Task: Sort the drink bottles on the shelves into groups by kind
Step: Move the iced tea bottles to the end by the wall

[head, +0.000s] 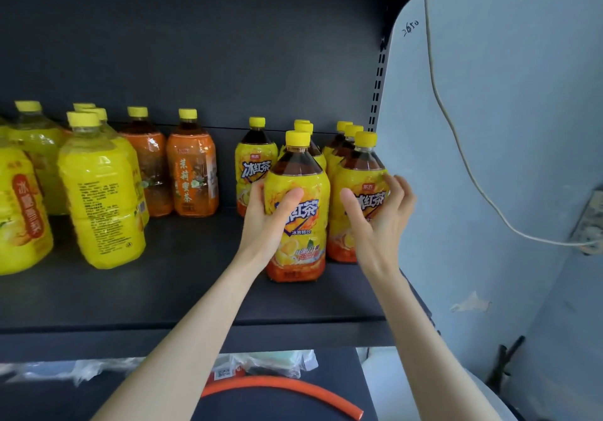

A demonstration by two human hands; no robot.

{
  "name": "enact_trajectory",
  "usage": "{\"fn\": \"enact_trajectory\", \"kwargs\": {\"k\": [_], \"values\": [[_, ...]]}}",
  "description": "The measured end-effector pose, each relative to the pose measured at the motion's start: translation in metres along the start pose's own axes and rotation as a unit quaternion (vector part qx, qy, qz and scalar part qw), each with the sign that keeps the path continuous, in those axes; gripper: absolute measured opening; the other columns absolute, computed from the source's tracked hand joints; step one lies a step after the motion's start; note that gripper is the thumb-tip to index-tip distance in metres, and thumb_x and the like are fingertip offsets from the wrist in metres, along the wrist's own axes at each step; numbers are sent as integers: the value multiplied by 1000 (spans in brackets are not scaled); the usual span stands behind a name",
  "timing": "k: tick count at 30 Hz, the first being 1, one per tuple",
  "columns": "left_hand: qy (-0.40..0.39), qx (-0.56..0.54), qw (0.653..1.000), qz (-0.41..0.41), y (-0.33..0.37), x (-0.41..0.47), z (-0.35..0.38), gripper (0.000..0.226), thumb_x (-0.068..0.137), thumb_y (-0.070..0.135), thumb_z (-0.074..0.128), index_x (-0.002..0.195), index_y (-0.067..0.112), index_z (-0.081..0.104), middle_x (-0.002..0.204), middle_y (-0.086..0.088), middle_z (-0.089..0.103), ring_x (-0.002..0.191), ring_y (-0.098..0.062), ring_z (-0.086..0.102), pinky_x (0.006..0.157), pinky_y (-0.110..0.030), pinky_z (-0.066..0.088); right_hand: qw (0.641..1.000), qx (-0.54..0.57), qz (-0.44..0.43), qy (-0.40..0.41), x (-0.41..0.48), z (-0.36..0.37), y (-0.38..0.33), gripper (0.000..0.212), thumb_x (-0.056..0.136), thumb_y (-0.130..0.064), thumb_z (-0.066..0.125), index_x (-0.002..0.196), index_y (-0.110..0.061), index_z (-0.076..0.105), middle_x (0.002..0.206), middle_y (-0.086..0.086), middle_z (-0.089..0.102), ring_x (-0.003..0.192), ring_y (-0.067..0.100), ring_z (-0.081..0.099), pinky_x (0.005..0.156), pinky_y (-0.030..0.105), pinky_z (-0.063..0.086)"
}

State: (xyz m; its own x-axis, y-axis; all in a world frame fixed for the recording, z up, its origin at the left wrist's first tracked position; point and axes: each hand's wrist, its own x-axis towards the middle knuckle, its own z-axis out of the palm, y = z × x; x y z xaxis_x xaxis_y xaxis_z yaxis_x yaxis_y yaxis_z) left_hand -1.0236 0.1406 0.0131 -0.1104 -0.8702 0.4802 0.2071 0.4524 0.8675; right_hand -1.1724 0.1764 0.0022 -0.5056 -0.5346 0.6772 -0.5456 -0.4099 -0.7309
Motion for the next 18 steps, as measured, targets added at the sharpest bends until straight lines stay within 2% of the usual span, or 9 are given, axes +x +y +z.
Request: {"fn": "enact_trajectory", "kwargs": {"k": [3,5,7,9,11,15,18], "values": [[7,2,1000,-14,-7,9,2,38,83,38,60,117,35,43,108,13,61,93,2,63,65,-11,51,997,12,44,-63,19,-4,15,111,66,-69,61,152,-23,10,158,-1,16,145,13,17,119,44,19],[14,5,1000,-26,-11,14,4,50,77,50,59,122,37,41,116,10,60,101,-2,61,66,-11,51,990,56,75,-106,26,-6,24,117,63,-65,69,152,-30,1,157,-3,25,141,13,31,115,46,31],[21,13,999,-29,-16,18,7,56,72,57,58,122,41,40,125,7,56,107,-5,59,69,-13,51,983,81,95,-133,27,-6,32,111,66,-57,73,151,-34,5,142,-5,48,126,12,51,106,47,43],[28,11,999,-28,-19,20,10,55,72,57,57,121,43,38,125,8,55,107,-4,58,69,-12,51,982,93,95,-131,26,-6,39,97,72,-48,74,149,-32,17,126,-8,60,114,11,60,98,48,50],[33,9,999,-28,-20,23,14,58,72,58,55,125,42,37,122,10,56,104,-3,58,69,-11,50,982,105,92,-126,26,-5,40,88,75,-43,74,147,-28,24,121,-10,62,110,10,62,96,49,51],[63,28,997,-26,-31,31,21,74,73,61,53,139,35,34,131,6,53,113,-9,55,83,-22,49,980,121,98,-120,25,-5,39,90,71,-50,73,145,-29,27,118,-13,64,109,10,63,94,50,52],[93,47,994,-15,-37,33,25,67,79,58,54,138,31,39,128,7,54,112,-9,55,84,-22,48,981,119,100,-120,24,-6,38,87,73,-49,72,144,-28,27,116,-15,64,109,8,64,95,50,52]]}}
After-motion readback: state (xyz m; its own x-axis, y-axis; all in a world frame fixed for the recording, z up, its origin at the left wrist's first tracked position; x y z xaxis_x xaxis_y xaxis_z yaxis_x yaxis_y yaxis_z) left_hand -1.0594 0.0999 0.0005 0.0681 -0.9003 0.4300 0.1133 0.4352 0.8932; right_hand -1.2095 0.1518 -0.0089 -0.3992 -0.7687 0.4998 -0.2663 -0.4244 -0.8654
